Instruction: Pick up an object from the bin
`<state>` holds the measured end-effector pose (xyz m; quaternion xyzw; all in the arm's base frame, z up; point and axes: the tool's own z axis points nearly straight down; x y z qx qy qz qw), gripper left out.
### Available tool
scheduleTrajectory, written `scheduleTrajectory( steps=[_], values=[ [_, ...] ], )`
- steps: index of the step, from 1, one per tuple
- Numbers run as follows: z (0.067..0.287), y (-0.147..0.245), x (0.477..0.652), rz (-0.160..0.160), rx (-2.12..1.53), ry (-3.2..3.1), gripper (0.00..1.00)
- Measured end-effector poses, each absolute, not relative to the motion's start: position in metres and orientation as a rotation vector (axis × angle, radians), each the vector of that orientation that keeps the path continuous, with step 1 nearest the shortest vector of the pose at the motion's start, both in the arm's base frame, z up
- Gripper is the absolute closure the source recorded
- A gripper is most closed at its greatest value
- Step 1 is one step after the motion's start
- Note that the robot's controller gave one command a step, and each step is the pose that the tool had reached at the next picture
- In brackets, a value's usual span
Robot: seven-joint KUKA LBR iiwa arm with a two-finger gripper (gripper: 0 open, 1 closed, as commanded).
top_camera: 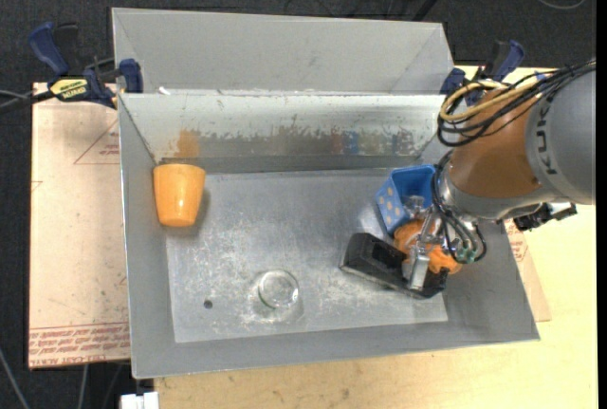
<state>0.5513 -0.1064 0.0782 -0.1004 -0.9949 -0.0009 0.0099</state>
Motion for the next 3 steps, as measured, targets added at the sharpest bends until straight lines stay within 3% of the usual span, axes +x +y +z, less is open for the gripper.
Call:
scheduleTrajectory(
  steps=[1, 3],
  values=[
    [0.0752, -0.0996, 0.5582, -0.002, 0.895, -3.034, 1.00],
    [0.0776, -0.1013, 0.5570, 0.000, 1.170, -2.940, 1.00]
  ],
)
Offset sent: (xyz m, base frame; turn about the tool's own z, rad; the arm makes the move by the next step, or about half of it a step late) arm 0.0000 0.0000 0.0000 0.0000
